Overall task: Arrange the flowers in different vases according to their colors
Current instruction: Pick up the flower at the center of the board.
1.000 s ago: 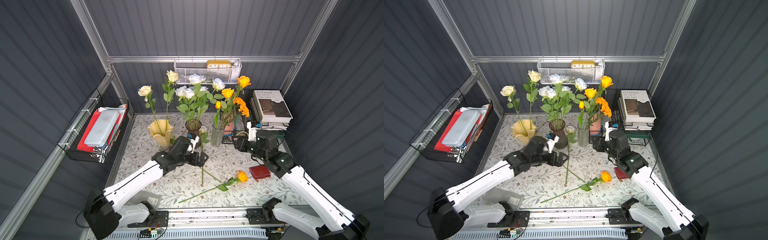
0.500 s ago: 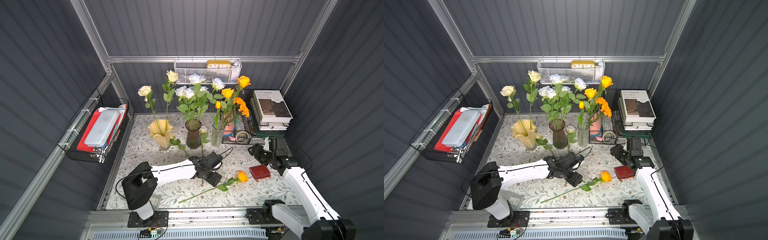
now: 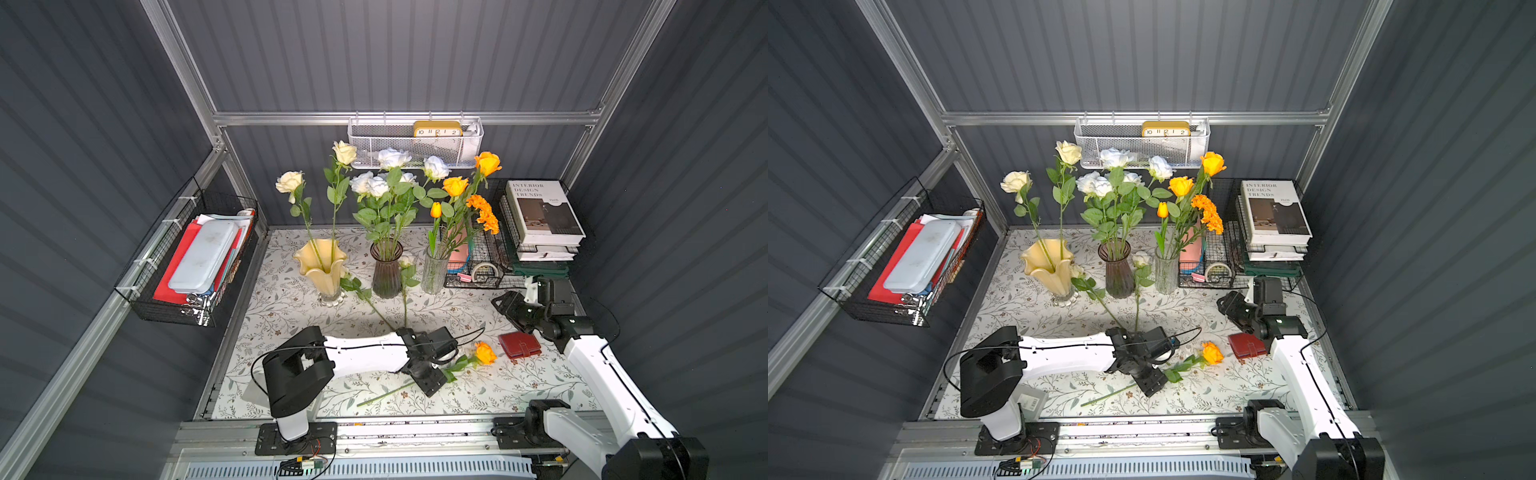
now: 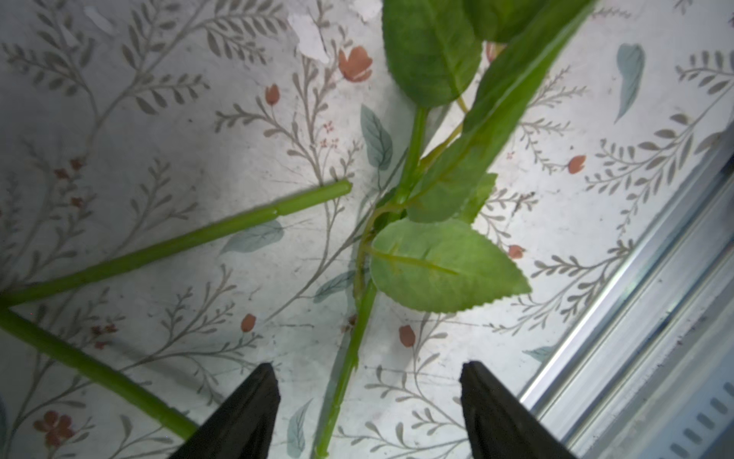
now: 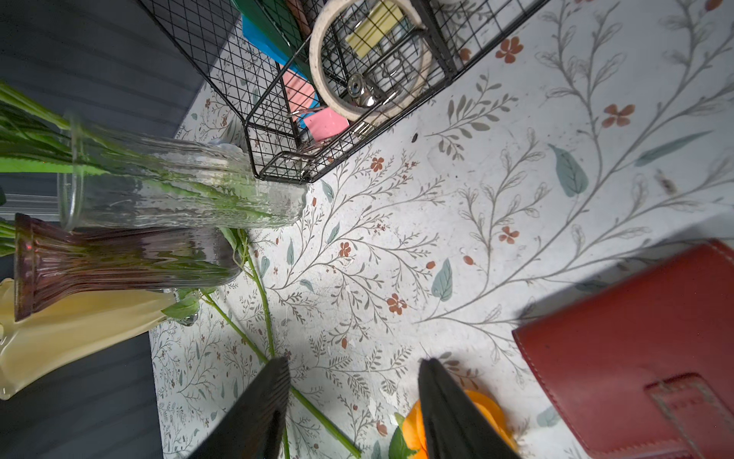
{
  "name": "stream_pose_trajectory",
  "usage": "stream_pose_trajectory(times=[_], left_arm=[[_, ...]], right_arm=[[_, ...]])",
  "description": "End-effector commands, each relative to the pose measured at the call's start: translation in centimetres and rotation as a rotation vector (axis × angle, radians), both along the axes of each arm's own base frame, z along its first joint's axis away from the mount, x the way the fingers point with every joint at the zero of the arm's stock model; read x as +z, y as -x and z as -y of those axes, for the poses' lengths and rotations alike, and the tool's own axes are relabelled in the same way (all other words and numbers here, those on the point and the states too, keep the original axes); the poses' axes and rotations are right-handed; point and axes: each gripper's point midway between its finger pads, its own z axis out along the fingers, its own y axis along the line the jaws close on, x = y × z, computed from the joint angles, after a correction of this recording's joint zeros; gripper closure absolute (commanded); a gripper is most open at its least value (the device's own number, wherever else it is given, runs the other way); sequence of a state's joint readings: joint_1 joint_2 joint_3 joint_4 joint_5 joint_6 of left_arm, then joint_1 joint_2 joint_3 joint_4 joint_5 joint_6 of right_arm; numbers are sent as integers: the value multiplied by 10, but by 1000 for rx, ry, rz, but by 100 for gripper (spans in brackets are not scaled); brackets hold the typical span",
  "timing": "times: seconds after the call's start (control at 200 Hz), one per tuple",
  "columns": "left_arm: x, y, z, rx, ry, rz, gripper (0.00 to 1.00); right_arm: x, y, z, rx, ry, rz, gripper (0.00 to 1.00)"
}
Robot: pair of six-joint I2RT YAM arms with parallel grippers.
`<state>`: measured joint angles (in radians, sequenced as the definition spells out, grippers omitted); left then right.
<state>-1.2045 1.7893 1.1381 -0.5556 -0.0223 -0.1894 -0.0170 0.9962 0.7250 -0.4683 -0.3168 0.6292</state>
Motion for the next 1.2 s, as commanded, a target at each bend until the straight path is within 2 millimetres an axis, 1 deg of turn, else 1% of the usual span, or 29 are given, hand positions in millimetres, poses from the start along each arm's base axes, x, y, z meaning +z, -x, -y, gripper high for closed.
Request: stream_pose_trajectory(times=[0.0,0.09,0.12,0.15,0.285,0.495,0.6,0.615,0.655,0.78,0.886,0.986,1.051,1.076,1.091,1.136,1.196], left_arm=[[-9,3,-4,-27,-41,-20,27],[-16,3,-5,-26,-57,-27,28],[-18,4,-4,-29,-56,-31,30],[-20,3,-3,-31,-59,-29,33],[-27,4,2,-53,-66,-42,56],[-35,7,8,-89,-64,-64,75],[-34,2,11,-97,-67,-42,84],[-32,1,13,-100,-64,-37,86],[-28,-1,17,-107,-53,-28,90],[-14,-6,32,-142,-9,-4,100],[1,-10,42,-168,24,24,100],[19,-18,50,-181,47,70,100],[36,-23,56,-190,71,101,100],[39,-24,55,-193,70,107,100],[53,-28,64,-191,101,130,100],[70,-33,70,-186,124,160,100],[97,-41,79,-192,165,215,100]], right_arm=[[-1,0,-1,16,-3,6,43],[0,1,-2,26,-4,12,43],[0,1,-2,26,-3,12,43],[4,-3,-1,22,-2,38,43],[5,-4,0,17,2,44,44],[6,-3,7,-14,18,49,44],[5,-3,20,-68,17,35,44],[1,1,23,-79,13,11,44],[-1,3,29,-108,3,-3,45],[-1,6,45,-175,-31,11,45],[0,10,57,-221,-24,10,45],[-5,15,68,-264,-31,-3,45],[-8,19,75,-300,-32,-8,45],[-9,20,78,-312,-35,-6,45],[-10,21,79,-319,-38,-5,45],[-12,23,82,-335,-44,-2,45],[-12,25,86,-352,-49,2,45]])
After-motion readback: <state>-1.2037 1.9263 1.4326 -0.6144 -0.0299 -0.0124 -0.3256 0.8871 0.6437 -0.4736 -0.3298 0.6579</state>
